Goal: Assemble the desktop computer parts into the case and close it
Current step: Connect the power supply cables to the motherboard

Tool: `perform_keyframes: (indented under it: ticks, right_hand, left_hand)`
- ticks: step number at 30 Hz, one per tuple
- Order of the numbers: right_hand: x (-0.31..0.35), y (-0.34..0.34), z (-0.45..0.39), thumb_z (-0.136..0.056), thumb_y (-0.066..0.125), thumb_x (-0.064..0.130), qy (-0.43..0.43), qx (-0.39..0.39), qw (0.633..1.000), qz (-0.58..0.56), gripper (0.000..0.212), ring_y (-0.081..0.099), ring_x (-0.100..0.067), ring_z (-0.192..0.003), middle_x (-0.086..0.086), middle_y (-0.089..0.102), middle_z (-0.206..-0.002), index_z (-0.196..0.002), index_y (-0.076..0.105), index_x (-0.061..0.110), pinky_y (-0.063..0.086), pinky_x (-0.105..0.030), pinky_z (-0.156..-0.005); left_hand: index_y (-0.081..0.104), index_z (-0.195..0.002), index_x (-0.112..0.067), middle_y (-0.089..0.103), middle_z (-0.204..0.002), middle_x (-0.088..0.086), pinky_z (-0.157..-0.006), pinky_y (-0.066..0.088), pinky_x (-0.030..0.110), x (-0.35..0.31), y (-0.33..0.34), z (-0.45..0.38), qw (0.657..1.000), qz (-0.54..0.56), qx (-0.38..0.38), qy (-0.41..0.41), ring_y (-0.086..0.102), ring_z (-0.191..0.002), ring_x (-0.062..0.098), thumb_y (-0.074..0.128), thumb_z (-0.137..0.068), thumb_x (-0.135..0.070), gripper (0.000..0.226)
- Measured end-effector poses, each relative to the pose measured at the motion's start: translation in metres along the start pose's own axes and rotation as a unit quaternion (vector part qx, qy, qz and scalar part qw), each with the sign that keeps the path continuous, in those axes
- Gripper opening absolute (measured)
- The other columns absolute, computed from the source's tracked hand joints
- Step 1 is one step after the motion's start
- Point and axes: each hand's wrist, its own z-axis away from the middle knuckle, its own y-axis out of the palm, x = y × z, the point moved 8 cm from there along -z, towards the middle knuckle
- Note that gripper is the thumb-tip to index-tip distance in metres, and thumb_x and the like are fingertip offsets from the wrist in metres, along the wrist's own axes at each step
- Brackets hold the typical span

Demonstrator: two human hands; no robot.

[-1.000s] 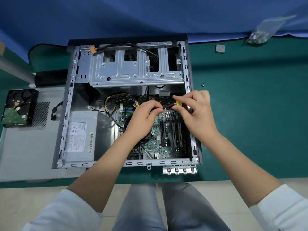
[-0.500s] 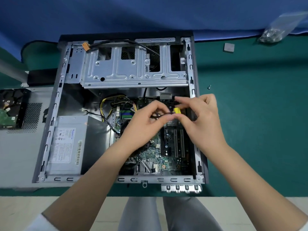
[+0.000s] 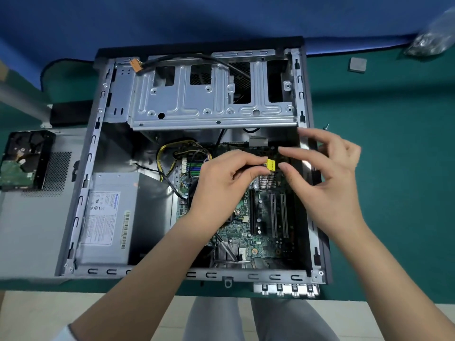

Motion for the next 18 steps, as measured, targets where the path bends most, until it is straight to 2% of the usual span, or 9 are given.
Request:
perform_keyframes:
  ticks: [1,3,5,6,8,10,12,14,18]
  right_hand:
    - [-0.004,-0.002,0.001,-0.085,0.07,0.022,0.026,-0.014,0.999,-0.013,0.023,0.033,-0.013,-0.112,0.009,0.05,-0.124,-0.105,0.068,0.032,0.029,-0.017,-0.1]
    - [-0.014,-0.006,0.003,-0.088,0.066,0.018,0.086,-0.048,0.994,-0.046,0.03,0.036,-0.012,-0.116,0.008,0.047,-0.122,-0.113,0.062,0.033,0.037,-0.024,-0.101]
    - [-0.021,-0.006,0.004,-0.09,0.06,0.014,0.131,-0.056,0.987,-0.073,0.035,0.04,-0.014,-0.119,0.007,0.045,-0.121,-0.119,0.056,0.034,0.038,-0.013,-0.094]
    - [-0.024,-0.004,0.004,-0.092,0.059,0.014,0.147,-0.047,0.985,-0.082,0.038,0.041,-0.014,-0.119,0.008,0.045,-0.122,-0.122,0.051,0.035,0.036,-0.005,-0.089]
    - [-0.03,0.002,0.004,-0.094,0.056,0.018,0.182,-0.03,0.978,-0.099,0.045,0.045,-0.003,-0.117,0.009,0.046,-0.126,-0.133,0.041,0.033,0.032,0.001,-0.085]
    - [-0.037,0.007,0.004,-0.095,0.055,0.026,0.222,-0.013,0.968,-0.119,0.052,0.046,0.006,-0.115,0.01,0.047,-0.131,-0.143,0.034,0.026,0.032,0.0,-0.091]
    - [-0.04,0.011,0.003,-0.096,0.052,0.03,0.235,0.008,0.964,-0.126,0.05,0.047,0.002,-0.122,0.01,0.051,-0.135,-0.143,0.039,0.023,0.034,-0.015,-0.105]
    - [-0.041,0.012,0.003,-0.096,0.051,0.029,0.237,0.009,0.963,-0.13,0.043,0.049,-0.001,-0.122,0.011,0.055,-0.133,-0.138,0.047,0.025,0.037,-0.028,-0.108]
    - [-0.04,0.011,0.003,-0.096,0.053,0.027,0.238,-0.005,0.959,-0.157,0.038,0.052,0.001,-0.117,0.014,0.059,-0.126,-0.133,0.051,0.026,0.041,-0.027,-0.104]
  left_hand:
    - [0.076,-0.09,-0.017,0.071,-0.088,-0.011,-0.077,0.049,0.017,0.002,0.004,0.0,1.0,-0.013,0.025,-0.012,0.064,-0.084,0.0,0.074,-0.08,-0.018,0.01]
    - [0.076,-0.09,-0.017,0.072,-0.089,-0.009,-0.08,0.05,0.024,0.016,0.022,0.002,0.988,-0.083,0.123,-0.053,0.064,-0.084,0.003,0.072,-0.083,-0.023,0.009]
    - [0.073,-0.092,-0.018,0.072,-0.09,-0.006,-0.08,0.049,0.032,0.03,0.04,0.007,0.962,-0.162,0.203,-0.086,0.063,-0.084,0.01,0.068,-0.087,-0.027,0.011]
    - [0.072,-0.093,-0.019,0.072,-0.091,-0.005,-0.079,0.05,0.033,0.032,0.046,0.007,0.954,-0.184,0.217,-0.09,0.062,-0.085,0.012,0.065,-0.089,-0.027,0.011]
    - [0.07,-0.095,-0.021,0.071,-0.09,-0.004,-0.075,0.05,0.031,0.032,0.054,-0.001,0.951,-0.209,0.213,-0.081,0.062,-0.086,0.015,0.063,-0.09,-0.028,0.011]
    - [0.071,-0.095,-0.023,0.07,-0.082,-0.007,-0.07,0.048,0.026,0.036,0.063,-0.015,0.947,-0.224,0.215,-0.083,0.063,-0.081,0.014,0.064,-0.088,-0.027,0.01]
    - [0.071,-0.094,-0.021,0.064,-0.072,-0.01,-0.069,0.047,0.023,0.046,0.072,-0.027,0.945,-0.211,0.22,-0.12,0.062,-0.076,0.014,0.064,-0.086,-0.02,0.011]
    - [0.071,-0.094,-0.019,0.057,-0.064,-0.01,-0.067,0.044,0.022,0.055,0.081,-0.033,0.946,-0.197,0.209,-0.152,0.056,-0.07,0.015,0.059,-0.084,-0.013,0.017]
    - [0.069,-0.089,-0.021,0.064,-0.073,-0.007,-0.066,0.048,0.024,0.063,0.095,-0.031,0.957,-0.124,0.183,-0.19,0.063,-0.076,0.017,0.067,-0.081,-0.019,0.008]
